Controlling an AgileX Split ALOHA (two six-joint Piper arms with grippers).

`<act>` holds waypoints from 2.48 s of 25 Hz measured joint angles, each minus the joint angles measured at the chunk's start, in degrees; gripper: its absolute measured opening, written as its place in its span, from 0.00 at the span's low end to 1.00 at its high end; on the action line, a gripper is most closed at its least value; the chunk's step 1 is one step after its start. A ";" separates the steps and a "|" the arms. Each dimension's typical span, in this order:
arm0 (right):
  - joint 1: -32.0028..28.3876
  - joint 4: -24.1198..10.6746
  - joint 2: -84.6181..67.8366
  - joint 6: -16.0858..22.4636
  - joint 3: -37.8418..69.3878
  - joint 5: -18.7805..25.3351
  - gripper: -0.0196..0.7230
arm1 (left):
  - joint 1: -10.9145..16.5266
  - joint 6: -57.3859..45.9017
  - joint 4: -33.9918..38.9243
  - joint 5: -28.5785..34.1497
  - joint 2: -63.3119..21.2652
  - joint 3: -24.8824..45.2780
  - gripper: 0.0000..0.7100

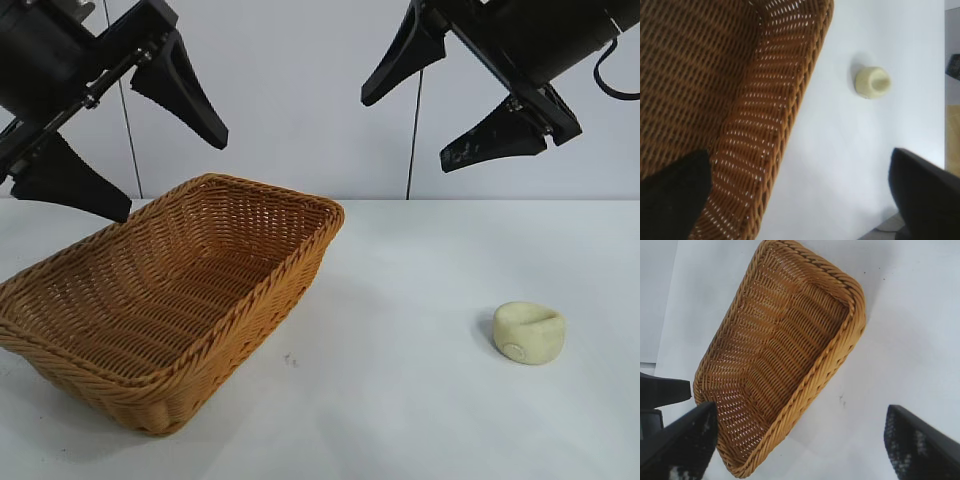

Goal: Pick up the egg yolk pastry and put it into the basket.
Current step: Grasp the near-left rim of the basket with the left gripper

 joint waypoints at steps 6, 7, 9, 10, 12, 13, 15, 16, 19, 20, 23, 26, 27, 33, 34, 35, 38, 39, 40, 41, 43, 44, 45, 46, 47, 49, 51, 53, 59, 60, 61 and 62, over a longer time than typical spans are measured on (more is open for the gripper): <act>0.00 0.00 0.00 0.00 0.00 -0.06 0.89 | -0.12 -9.89 8.13 1.75 -7.39 0.41 0.98; 0.00 0.00 0.00 0.00 0.00 -0.06 0.89 | -0.78 -12.84 10.50 1.82 -8.54 0.74 0.98; 0.00 0.00 0.00 0.00 0.00 -0.06 0.89 | -2.25 -19.26 15.31 1.82 -10.42 1.68 0.98; 0.00 0.00 0.00 0.00 0.00 -0.06 0.89 | -3.09 -23.21 17.45 1.68 -11.37 2.15 0.98; 0.00 -0.11 0.00 0.00 0.00 -0.06 0.89 | -4.67 -31.44 23.20 0.85 -12.63 3.34 0.98; 0.00 -0.17 0.00 0.00 0.00 -0.06 0.89 | -5.55 -36.29 26.38 0.29 -12.87 3.86 0.98; 0.00 -0.17 0.00 0.00 0.00 -0.06 0.89 | -7.05 -44.90 32.35 -0.09 -13.06 5.13 0.98; 0.00 -0.17 0.00 0.00 0.00 -0.06 0.89 | -7.74 -49.54 35.36 -0.10 -13.06 5.82 0.98; 0.00 -0.17 0.00 0.00 0.00 -0.06 0.89 | -8.63 -62.02 41.55 -0.64 -13.07 7.85 0.98; 0.00 -0.17 0.00 0.00 0.00 -0.06 0.89 | -8.70 -66.06 42.91 -1.05 -13.12 8.51 0.98; 0.00 -0.17 0.00 0.00 0.00 -0.06 0.89 | -8.70 -76.01 44.64 -1.84 -13.12 11.22 0.98; 0.00 -0.17 0.00 0.00 0.00 -0.06 0.89 | -8.70 -82.72 44.69 -2.75 -13.13 14.03 0.98; 0.00 -0.17 0.00 0.00 0.00 -0.06 0.89 | -8.70 -83.78 44.56 -3.15 -13.13 14.73 0.98; 0.00 -0.17 0.00 0.00 0.00 -0.06 0.89 | -8.70 -85.04 40.55 -6.29 -13.18 16.15 0.98; 0.00 -0.17 0.00 0.00 0.00 -0.06 0.89 | -8.70 -85.04 40.38 -6.71 -13.18 16.15 0.98; 0.00 -0.17 0.00 0.00 0.00 -0.06 0.89 | -8.70 -85.09 40.30 -6.96 -13.18 16.15 0.98; 0.00 -0.17 0.00 0.00 0.00 -0.06 0.89 | -8.70 -85.49 39.66 -7.39 -12.07 16.26 0.98; 0.00 -0.17 0.00 0.00 0.00 -0.06 0.89 | -8.70 -85.54 39.22 -7.53 -11.24 16.26 0.98; 0.00 -0.17 0.00 0.00 0.00 -0.06 0.89 | -8.70 -85.60 38.65 -7.81 -10.30 16.26 0.98; 0.00 -0.17 0.00 0.00 0.00 -0.06 0.89 | -8.70 -85.65 38.47 -8.16 -9.46 16.34 0.98; 0.00 -0.21 0.00 0.00 0.00 -0.06 0.89 | -8.70 -85.65 38.58 -9.29 -7.13 16.33 0.98; 0.00 -0.21 0.00 0.00 0.00 -0.06 0.89 | -8.70 -85.65 38.85 -9.92 -5.75 16.33 0.98; 0.00 -0.21 0.00 0.00 0.00 -0.06 0.89 | -8.70 -85.65 39.04 -10.84 -4.50 16.33 0.98; 0.00 -0.21 0.00 0.00 0.00 -0.06 0.89 | -8.70 -85.65 39.16 -11.70 -2.96 16.33 0.98; 0.00 -0.21 0.00 0.00 0.00 -0.06 0.89 | -8.70 -85.65 39.16 -12.50 -1.31 16.39 0.98; 0.00 -0.21 0.00 0.00 0.00 -0.06 0.89 | -8.70 -85.69 39.16 -14.70 1.65 16.50 0.98; 0.00 -0.21 0.00 0.00 0.00 -0.06 0.89 | -8.70 -85.69 38.38 -16.38 4.27 16.50 0.98; 0.00 -0.21 0.00 0.00 0.00 -0.06 0.89 | -8.70 -85.63 37.19 -17.72 5.63 16.50 0.98; 0.00 -0.29 0.00 0.00 0.00 -0.06 0.89 | -8.70 -85.51 36.16 -22.31 6.11 18.35 0.98; 0.00 -0.35 0.00 0.00 0.00 -0.06 0.89 | -8.70 -85.51 36.16 -22.83 6.11 18.84 0.98; 0.00 -0.40 0.00 0.00 0.00 -0.06 0.89 | -8.70 -85.51 36.16 -23.23 6.15 19.50 0.98; 0.00 -0.47 0.00 0.00 0.00 -0.10 0.89 | -8.70 -85.51 36.16 -23.42 6.15 20.12 0.98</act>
